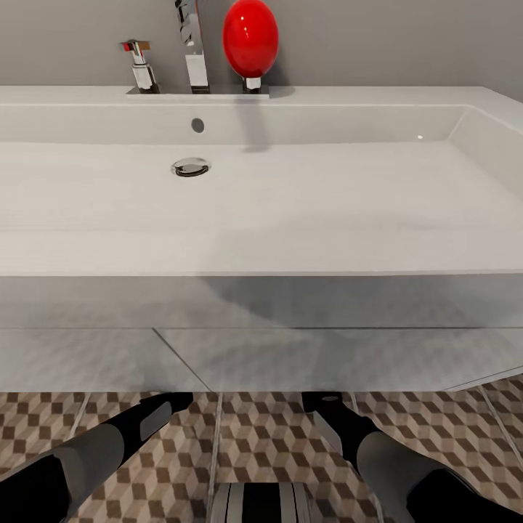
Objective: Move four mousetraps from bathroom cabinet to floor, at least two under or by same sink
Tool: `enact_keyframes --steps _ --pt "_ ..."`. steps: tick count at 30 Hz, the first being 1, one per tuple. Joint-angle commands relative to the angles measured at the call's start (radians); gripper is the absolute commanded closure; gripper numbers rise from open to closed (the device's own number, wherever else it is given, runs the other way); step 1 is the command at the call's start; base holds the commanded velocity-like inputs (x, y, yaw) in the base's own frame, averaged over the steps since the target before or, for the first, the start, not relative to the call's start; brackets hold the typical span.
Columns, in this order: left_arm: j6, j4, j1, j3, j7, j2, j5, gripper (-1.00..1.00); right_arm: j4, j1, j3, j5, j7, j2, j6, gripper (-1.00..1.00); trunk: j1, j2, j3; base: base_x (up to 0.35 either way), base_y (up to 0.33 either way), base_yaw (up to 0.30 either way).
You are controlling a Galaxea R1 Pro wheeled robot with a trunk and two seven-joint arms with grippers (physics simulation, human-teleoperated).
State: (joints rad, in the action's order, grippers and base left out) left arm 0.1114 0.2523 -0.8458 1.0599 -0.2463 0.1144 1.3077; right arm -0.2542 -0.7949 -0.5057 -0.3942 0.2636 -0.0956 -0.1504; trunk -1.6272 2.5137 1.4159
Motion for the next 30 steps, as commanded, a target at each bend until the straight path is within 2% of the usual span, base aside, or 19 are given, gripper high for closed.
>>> enact_keyframes --steps 1,18,24,30 --pt "0.007 0.004 -0.019 0.008 -0.01 0.001 -0.001 1.0 -0.002 0.0 -0.008 -0.006 0.005 0.001 -0.006 1.0 0.0 0.0 0.001 0.0 0.0 0.0" --pt "0.007 0.004 -0.019 0.008 -0.01 0.001 -0.001 1.0 -0.003 0.0 -0.008 -0.006 0.003 0.0 -0.004 1.0 0.0 0.0 0.001 0.0 0.0 0.0" --pt "0.007 0.004 -0.019 0.008 -0.01 0.001 -0.001 1.0 -0.003 0.0 -0.008 -0.005 0.003 -0.001 0.038 1.0 0.0 0.0 0.001 0.0 0.0 0.0" --pt "0.007 0.004 -0.019 0.008 -0.01 0.001 -0.001 1.0 -0.004 0.0 -0.009 -0.005 0.002 -0.002 0.045 1.0 0.0 0.0 0.001 0.0 0.0 0.0"
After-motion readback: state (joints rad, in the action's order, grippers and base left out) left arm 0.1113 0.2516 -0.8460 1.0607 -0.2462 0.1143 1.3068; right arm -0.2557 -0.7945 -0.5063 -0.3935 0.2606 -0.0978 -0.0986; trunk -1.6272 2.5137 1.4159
